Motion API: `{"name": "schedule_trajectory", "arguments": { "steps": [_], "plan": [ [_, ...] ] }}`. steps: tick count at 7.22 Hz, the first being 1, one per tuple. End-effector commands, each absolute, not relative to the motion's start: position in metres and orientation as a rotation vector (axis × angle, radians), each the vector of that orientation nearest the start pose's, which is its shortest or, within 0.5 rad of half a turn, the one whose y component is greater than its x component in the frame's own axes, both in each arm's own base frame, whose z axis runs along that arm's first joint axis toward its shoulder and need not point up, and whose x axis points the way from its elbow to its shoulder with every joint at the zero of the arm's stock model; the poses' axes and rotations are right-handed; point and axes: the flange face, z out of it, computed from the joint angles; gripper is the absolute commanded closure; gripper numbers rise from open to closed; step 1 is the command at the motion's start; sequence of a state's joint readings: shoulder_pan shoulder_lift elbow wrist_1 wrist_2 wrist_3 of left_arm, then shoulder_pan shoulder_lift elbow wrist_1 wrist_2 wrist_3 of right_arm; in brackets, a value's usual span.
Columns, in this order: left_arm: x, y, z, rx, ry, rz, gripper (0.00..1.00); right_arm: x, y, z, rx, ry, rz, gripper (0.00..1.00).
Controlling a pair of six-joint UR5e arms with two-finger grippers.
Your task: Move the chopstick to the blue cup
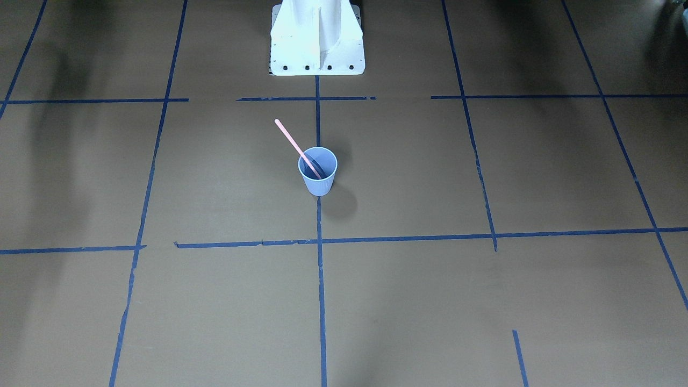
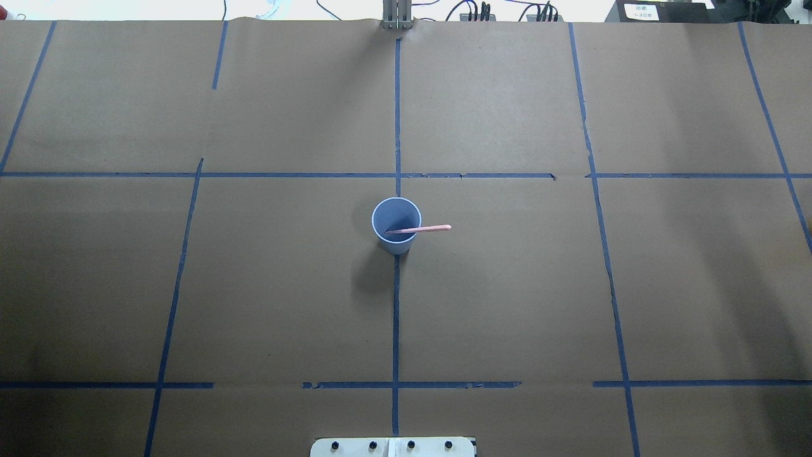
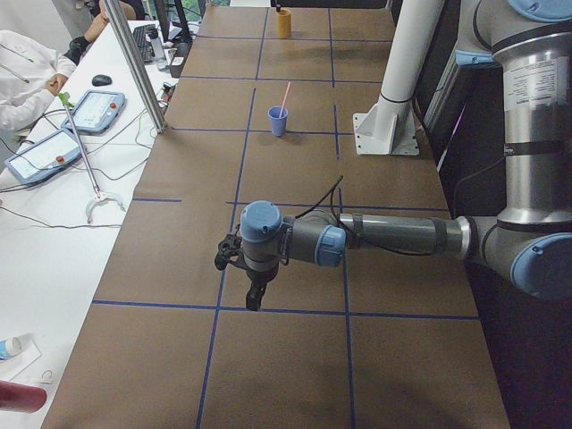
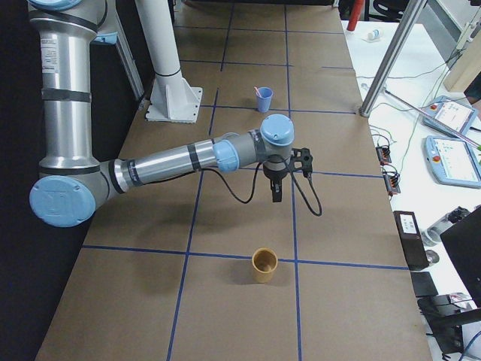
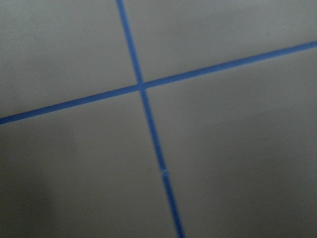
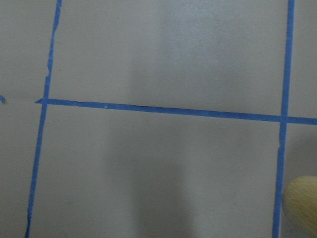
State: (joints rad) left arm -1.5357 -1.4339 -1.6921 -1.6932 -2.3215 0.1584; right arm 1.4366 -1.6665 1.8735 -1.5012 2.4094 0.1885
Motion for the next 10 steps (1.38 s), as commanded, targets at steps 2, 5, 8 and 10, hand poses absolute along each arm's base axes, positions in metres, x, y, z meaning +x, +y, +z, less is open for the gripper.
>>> {"name": "schedule_trajectory", "arguments": {
  "steps": [2, 5, 8, 10],
  "plan": [
    [-0.054, -0.46, 0.658, 0.082, 0.804, 0.171, 0.0, 0.048, -0.43, 0.603, 0.111, -0.803, -0.158, 0.01],
    [-0.051, -0.461, 0.637, 0.043, 0.836, 0.044, 0.0, 0.061, -0.43, 0.629, 0.102, -0.794, -0.201, 0.01],
    [-0.033, -0.457, 0.636, 0.045, 0.82, 0.197, 0.0, 0.061, -0.425, 0.631, 0.102, -0.798, -0.201, 0.0],
    [-0.049, -0.44, 0.629, 0.055, 0.766, 0.28, 0.0, 0.061, -0.423, 0.627, 0.11, -0.797, -0.204, 0.0]
  ]
}}
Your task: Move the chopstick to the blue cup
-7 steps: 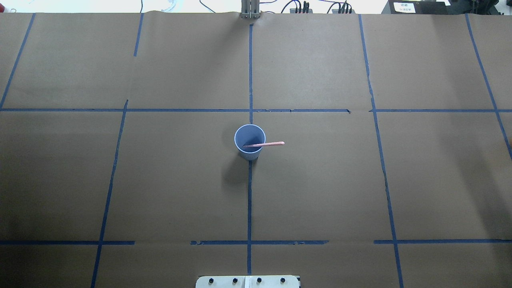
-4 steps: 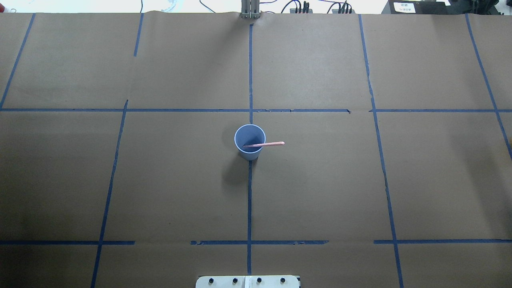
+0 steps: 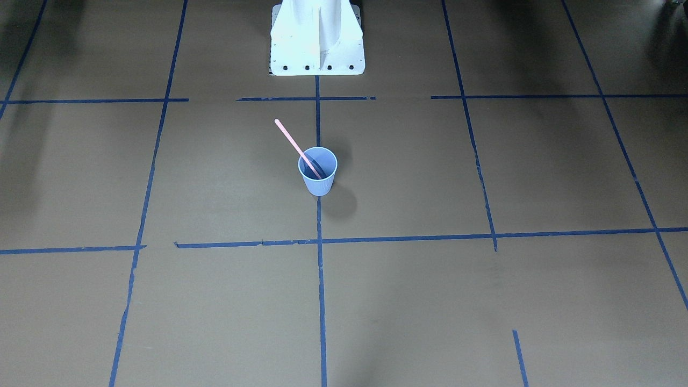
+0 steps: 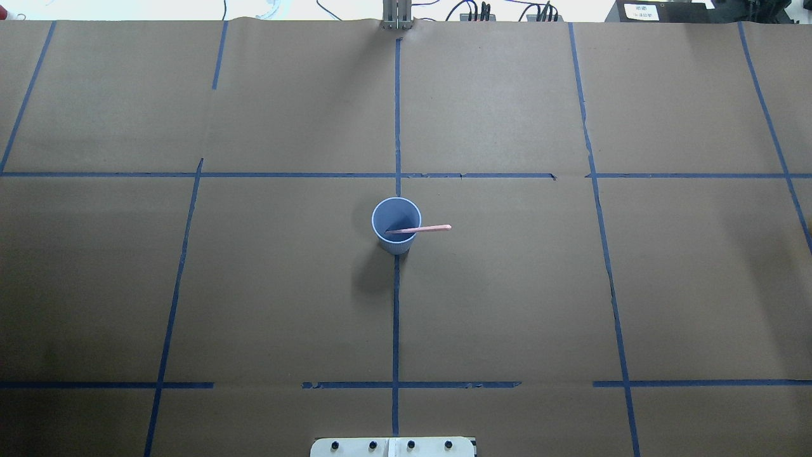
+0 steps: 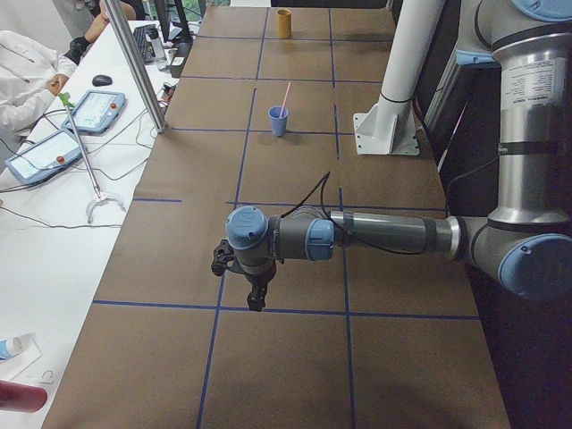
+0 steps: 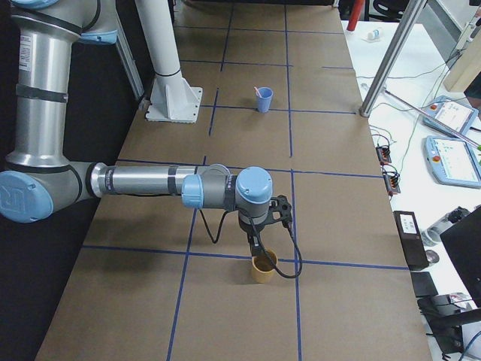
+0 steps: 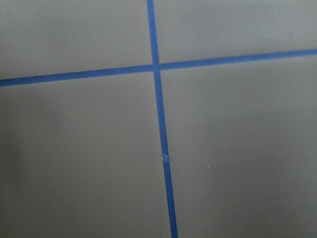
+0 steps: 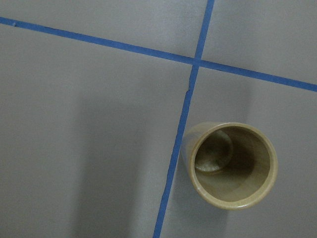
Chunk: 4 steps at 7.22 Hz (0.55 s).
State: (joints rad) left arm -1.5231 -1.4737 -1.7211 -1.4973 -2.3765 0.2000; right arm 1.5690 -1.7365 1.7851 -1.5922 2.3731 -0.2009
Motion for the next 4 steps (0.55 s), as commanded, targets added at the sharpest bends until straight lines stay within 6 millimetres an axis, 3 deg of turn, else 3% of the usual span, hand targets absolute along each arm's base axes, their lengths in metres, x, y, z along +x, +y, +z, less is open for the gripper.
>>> {"name": "schedule_trajectory", "arguments": {
  "steps": [1, 4],
  "plan": [
    [-0.0507, -0.427, 0.6433, 0.019, 0.76, 0.258, 0.0, 0.061, -0.4243, 0.6258, 0.113, -0.796, -0.206, 0.0],
    [-0.0508, -0.4353, 0.6403, 0.048, 0.76, 0.271, 0.0, 0.0603, -0.4272, 0.6223, 0.121, -0.806, -0.207, 0.0]
  ]
}}
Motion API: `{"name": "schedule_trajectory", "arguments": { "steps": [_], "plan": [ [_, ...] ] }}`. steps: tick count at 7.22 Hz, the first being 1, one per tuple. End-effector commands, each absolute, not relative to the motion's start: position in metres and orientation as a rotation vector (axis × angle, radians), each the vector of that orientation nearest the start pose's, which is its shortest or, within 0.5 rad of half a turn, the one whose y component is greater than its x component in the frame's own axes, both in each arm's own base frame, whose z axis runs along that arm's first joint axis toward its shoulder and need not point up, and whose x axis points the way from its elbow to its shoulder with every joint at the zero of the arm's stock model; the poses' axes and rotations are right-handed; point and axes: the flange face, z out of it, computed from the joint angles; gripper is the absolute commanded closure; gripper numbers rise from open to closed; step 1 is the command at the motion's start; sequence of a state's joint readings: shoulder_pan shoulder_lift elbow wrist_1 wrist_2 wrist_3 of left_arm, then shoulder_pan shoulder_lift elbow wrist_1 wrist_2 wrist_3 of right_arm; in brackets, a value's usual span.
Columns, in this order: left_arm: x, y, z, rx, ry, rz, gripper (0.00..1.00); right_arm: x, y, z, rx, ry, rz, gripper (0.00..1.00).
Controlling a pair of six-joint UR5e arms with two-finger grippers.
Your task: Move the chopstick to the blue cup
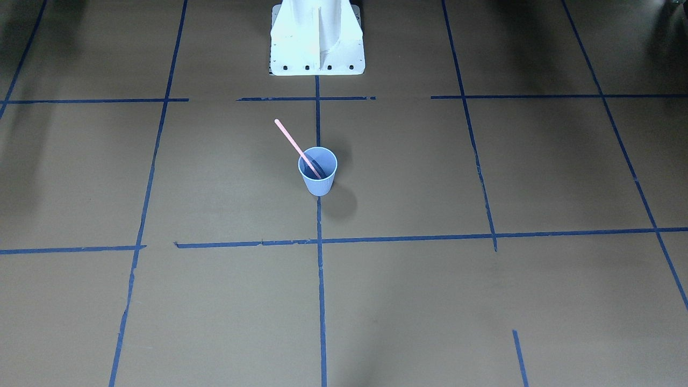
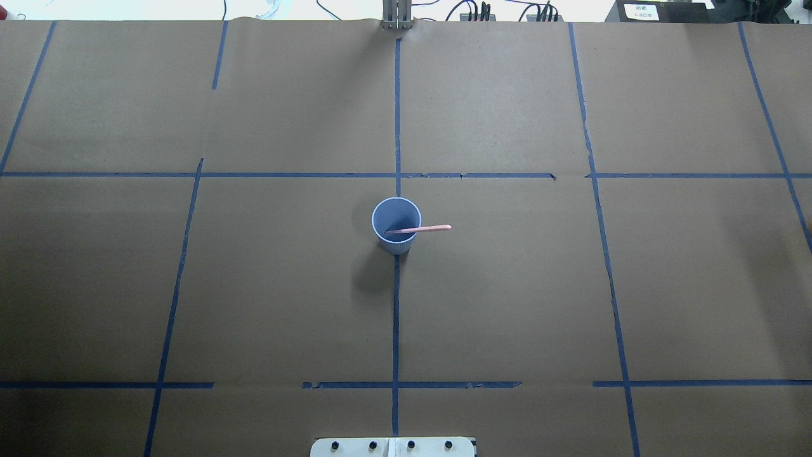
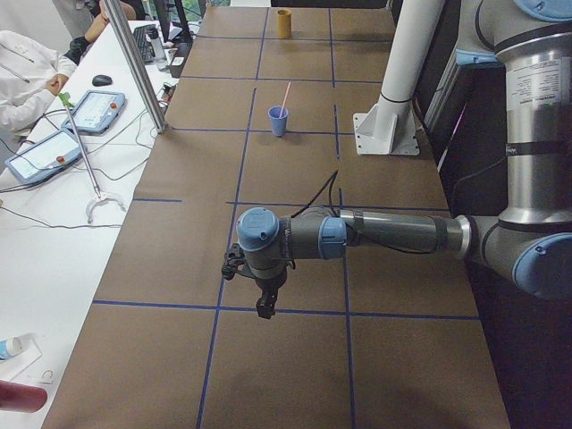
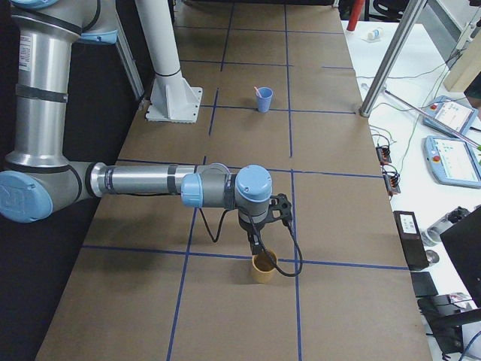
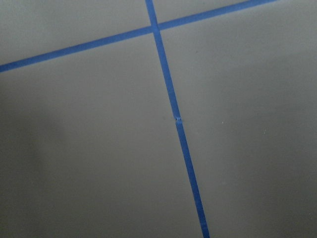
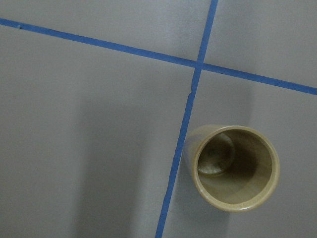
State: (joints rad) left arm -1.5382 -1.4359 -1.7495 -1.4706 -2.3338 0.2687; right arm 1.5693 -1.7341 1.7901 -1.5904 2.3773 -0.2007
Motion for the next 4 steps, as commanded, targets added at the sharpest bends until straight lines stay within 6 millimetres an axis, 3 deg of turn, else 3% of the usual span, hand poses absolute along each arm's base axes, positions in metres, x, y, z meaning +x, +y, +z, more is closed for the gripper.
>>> {"name": "schedule_trajectory", "arguments": {
  "steps": [1, 4],
  "plan": [
    [-0.0504, -0.4343, 0.6394, 0.052, 0.756, 0.279, 0.0, 0.0603, -0.4275, 0.6218, 0.125, -0.806, -0.208, 0.0],
    [-0.0499, -0.4393, 0.6307, 0.063, 0.751, 0.286, 0.0, 0.0601, -0.4259, 0.6251, 0.118, -0.81, -0.204, 0.0]
  ]
}}
